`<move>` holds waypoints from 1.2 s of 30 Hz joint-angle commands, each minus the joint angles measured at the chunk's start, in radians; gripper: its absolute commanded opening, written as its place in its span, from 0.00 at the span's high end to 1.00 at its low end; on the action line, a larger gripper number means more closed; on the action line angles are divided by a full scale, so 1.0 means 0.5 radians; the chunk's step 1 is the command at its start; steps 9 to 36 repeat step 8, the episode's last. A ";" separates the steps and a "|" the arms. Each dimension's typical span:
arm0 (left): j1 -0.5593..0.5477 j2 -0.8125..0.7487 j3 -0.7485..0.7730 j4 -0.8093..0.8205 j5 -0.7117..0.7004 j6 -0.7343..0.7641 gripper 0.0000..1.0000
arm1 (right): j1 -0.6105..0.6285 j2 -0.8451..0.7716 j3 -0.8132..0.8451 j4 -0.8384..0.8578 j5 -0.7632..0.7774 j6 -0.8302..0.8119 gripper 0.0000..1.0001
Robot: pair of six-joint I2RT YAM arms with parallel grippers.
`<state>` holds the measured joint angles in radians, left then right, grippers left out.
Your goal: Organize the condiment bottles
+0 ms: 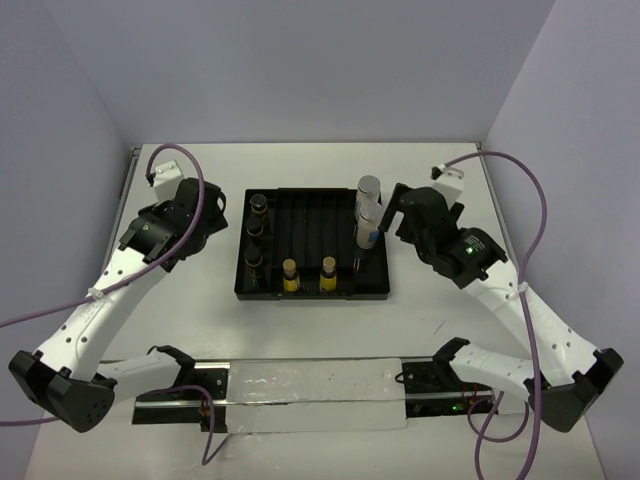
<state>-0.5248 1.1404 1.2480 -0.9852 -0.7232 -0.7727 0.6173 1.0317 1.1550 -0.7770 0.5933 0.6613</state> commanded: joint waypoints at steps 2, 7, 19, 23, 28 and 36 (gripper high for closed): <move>0.016 -0.014 0.063 0.044 0.011 0.030 0.01 | -0.124 -0.193 -0.187 -0.109 0.070 0.078 0.00; 0.017 -0.016 0.063 0.052 0.026 0.027 0.01 | -0.147 -0.301 -0.262 -0.160 0.096 0.115 0.00; 0.017 -0.015 0.064 0.055 0.031 0.027 0.01 | -0.152 -0.307 -0.267 -0.168 0.093 0.114 0.00; 0.017 -0.015 0.064 0.055 0.031 0.027 0.01 | -0.152 -0.307 -0.267 -0.168 0.093 0.114 0.00; 0.017 -0.015 0.064 0.055 0.031 0.027 0.01 | -0.152 -0.307 -0.267 -0.168 0.093 0.114 0.00; 0.017 -0.015 0.064 0.055 0.031 0.027 0.01 | -0.152 -0.307 -0.267 -0.168 0.093 0.114 0.00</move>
